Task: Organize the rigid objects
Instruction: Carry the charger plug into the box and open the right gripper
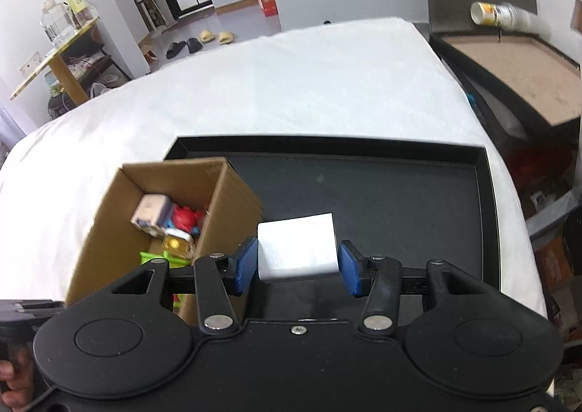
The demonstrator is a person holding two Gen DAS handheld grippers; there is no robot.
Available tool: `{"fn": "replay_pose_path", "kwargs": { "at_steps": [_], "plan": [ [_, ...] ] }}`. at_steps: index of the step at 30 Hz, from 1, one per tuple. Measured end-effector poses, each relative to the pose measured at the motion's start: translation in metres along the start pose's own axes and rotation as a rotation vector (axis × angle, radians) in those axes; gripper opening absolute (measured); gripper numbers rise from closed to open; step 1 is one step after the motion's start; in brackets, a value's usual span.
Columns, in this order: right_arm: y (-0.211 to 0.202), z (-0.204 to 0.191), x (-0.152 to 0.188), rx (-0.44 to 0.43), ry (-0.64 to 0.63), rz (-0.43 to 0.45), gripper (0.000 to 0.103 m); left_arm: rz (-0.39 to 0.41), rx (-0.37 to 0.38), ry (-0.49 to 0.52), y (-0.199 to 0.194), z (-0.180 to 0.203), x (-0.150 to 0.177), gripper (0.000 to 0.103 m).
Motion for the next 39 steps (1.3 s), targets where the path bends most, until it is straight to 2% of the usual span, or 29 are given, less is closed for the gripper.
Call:
{"fn": "replay_pose_path", "kwargs": {
  "at_steps": [12,23,30,39],
  "plan": [
    [-0.012,-0.023,-0.019,-0.013,-0.022,0.035,0.047,0.001,0.011,-0.007,0.001,-0.003,0.001,0.018],
    [-0.005,-0.058,-0.027,-0.037,-0.08,0.028,0.047,0.003,0.034,-0.018,0.0,-0.007,0.001,0.018],
    [0.005,-0.088,-0.026,-0.048,-0.113,0.004,0.047,0.007,0.064,-0.027,-0.001,-0.01,0.002,0.019],
    [0.023,-0.123,-0.009,-0.066,-0.114,-0.043,0.047,0.012,0.098,-0.02,-0.001,-0.013,0.003,0.021]
  ]
}}
Point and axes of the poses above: each gripper's, at about its wrist camera, not at the fingertips, and y roughly the way its jaws point, z to its right, x to its underside, the point moved 4 cm from there along y, roughly the way its jaws point, and after that the axes turned 4 degrees about z, right-handed, at the moved point
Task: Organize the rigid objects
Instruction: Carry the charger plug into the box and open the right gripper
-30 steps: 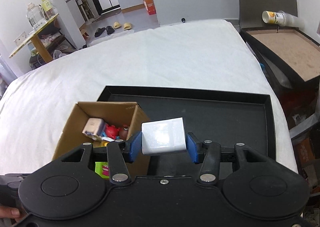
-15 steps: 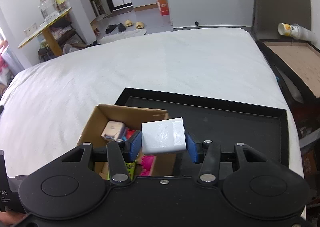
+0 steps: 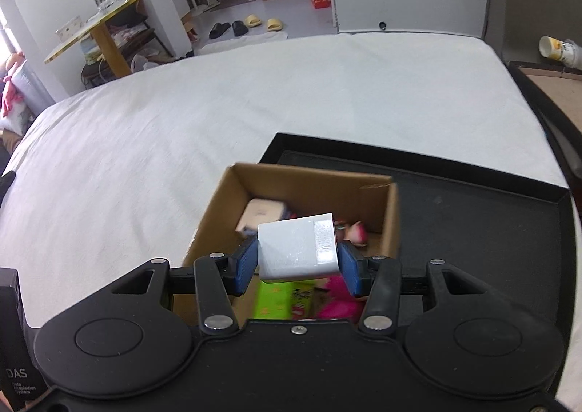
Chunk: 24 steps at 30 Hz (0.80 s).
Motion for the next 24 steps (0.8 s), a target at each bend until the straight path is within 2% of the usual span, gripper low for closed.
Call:
{"fn": "replay_pose_path", "kwargs": {
  "at_steps": [15,24],
  "plan": [
    [0.027,-0.027,0.015,0.026,0.01,-0.071,0.048,0.005,0.038,-0.01,-0.003,-0.008,0.001,0.022],
    [0.018,-0.03,0.015,0.042,-0.01,-0.055,0.049,0.007,0.049,-0.013,-0.003,-0.01,0.001,0.023]
  ]
}}
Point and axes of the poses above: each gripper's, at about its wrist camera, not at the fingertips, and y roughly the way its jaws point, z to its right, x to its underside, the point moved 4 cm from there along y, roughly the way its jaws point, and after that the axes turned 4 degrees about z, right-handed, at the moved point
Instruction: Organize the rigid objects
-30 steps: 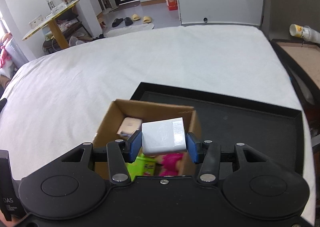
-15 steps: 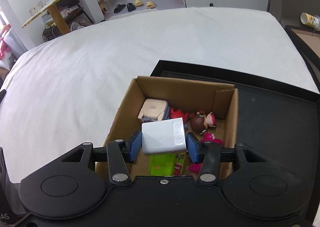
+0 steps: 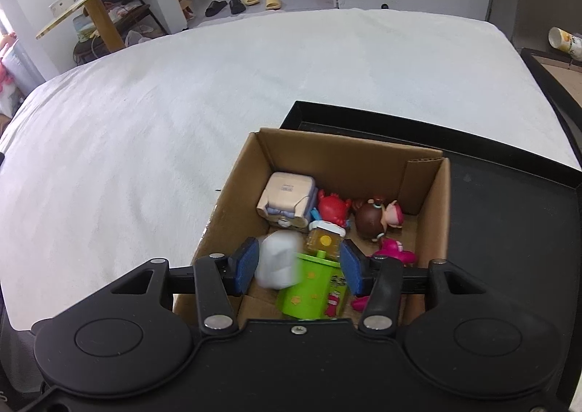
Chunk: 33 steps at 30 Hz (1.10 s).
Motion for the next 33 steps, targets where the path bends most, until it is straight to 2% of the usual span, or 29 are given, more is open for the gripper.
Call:
{"fn": "replay_pose_path", "kwargs": {
  "at_steps": [18,24,30,33],
  "plan": [
    [-0.043,0.036,0.01,-0.018,0.102,0.063,0.049,-0.015,-0.029,0.01,0.001,0.005,-0.001,0.023],
    [-0.059,0.057,0.021,-0.027,0.149,0.084,0.05,-0.013,-0.076,0.039,-0.005,0.012,-0.006,0.023],
    [-0.075,0.08,0.032,-0.033,0.205,0.113,0.051,-0.02,-0.093,-0.021,-0.018,0.012,-0.015,0.023],
    [-0.082,0.09,0.038,-0.04,0.228,0.124,0.053,-0.005,-0.116,-0.001,-0.027,0.018,-0.019,0.023]
  ]
}}
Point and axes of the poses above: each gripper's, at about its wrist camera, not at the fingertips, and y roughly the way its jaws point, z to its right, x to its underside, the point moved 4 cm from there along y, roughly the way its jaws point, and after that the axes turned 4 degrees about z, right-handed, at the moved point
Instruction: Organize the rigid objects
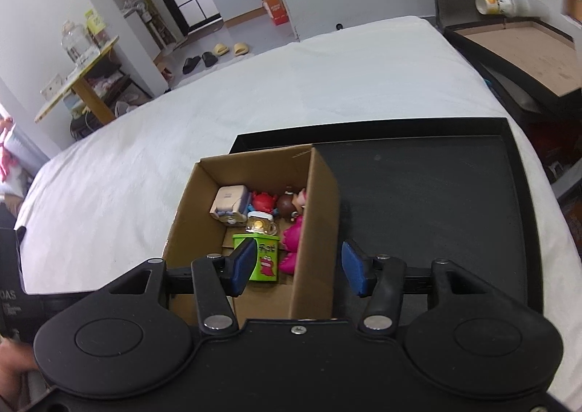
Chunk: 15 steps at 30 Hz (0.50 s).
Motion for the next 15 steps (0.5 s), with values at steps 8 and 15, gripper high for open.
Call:
{"fn": "replay_pose_path", "kwargs": {
  "at_steps": [8,15],
  "plan": [
    [-0.02,0.023,0.006,-0.016,0.072,0.026,0.057,0.052,-0.007,0.049,-0.032,0.023,-0.013,0.023],
    [-0.042,0.027,0.005,-0.036,0.109,0.072,0.067,0.051,0.0,0.1,-0.052,0.049,-0.012,0.023]
  ]
}}
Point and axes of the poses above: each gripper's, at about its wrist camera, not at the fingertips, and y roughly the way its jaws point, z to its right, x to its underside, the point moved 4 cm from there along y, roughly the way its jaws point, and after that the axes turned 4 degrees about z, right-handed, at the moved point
